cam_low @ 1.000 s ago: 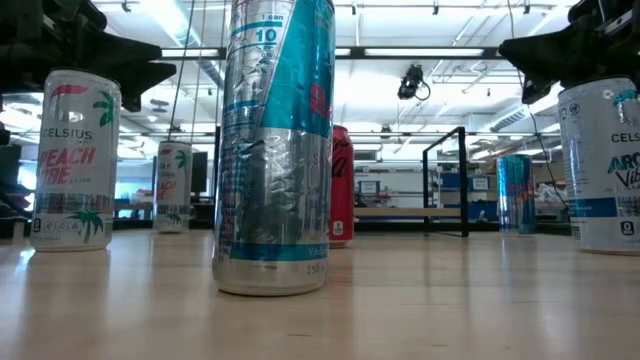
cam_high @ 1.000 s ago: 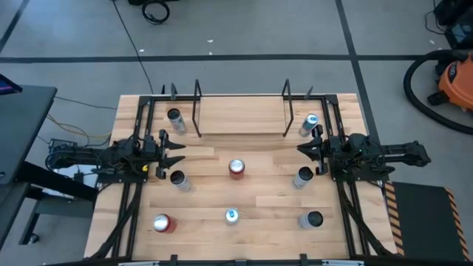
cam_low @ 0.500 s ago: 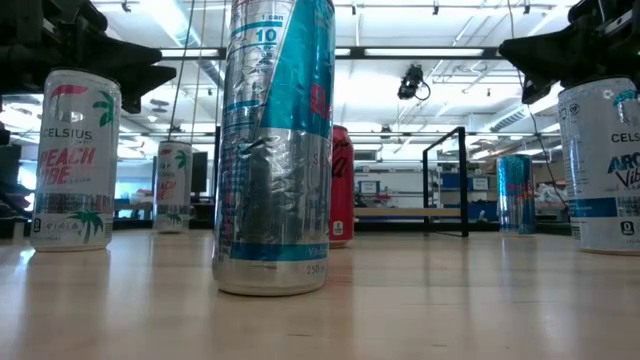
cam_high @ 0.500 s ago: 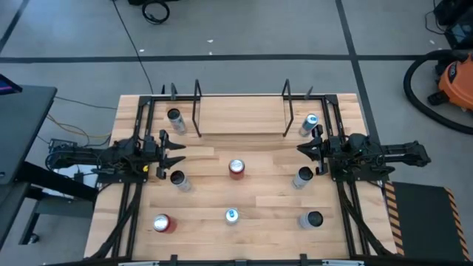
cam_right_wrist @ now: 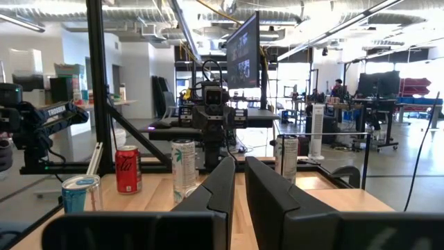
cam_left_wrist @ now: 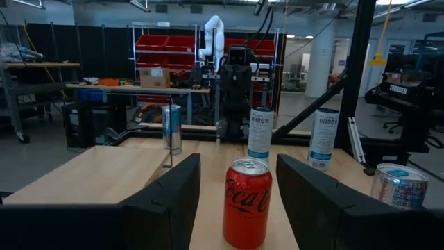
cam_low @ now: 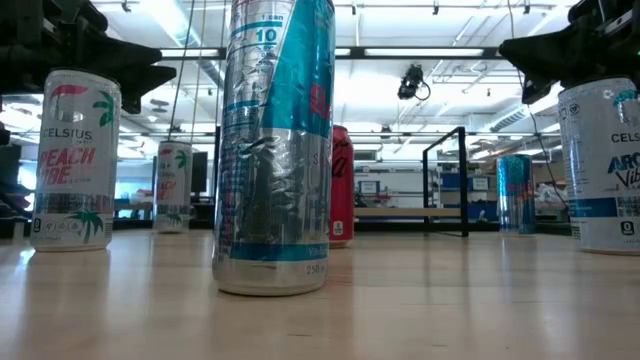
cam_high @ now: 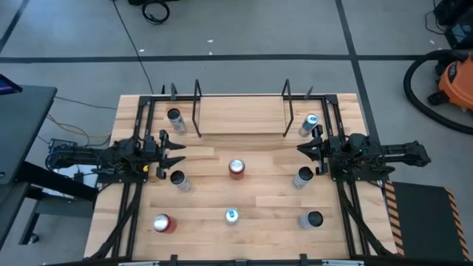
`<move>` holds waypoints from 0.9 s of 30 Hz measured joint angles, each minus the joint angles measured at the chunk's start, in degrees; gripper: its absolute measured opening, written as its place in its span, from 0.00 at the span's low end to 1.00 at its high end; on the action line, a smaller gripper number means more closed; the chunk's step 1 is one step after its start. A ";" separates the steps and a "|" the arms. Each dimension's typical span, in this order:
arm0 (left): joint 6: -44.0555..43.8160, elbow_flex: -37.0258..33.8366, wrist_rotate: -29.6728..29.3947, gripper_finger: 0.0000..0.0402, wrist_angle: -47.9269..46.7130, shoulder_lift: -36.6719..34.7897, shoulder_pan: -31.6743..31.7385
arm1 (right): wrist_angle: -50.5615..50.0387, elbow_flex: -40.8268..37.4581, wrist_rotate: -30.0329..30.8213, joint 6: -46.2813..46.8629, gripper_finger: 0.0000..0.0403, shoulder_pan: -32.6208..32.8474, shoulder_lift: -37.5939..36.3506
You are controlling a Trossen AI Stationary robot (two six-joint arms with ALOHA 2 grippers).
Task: Place canned beverage on shelf
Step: Put the top white-pink soda can on the shelf
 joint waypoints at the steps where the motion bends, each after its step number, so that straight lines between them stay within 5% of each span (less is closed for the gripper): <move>1: 0.00 0.00 0.00 0.48 0.00 0.00 -0.01 | -0.01 0.00 0.01 -0.01 0.11 0.00 0.00; 27: -1.63 0.00 -0.02 0.48 1.04 0.00 -0.01 | 0.46 -0.02 0.01 -0.01 0.11 -0.01 0.00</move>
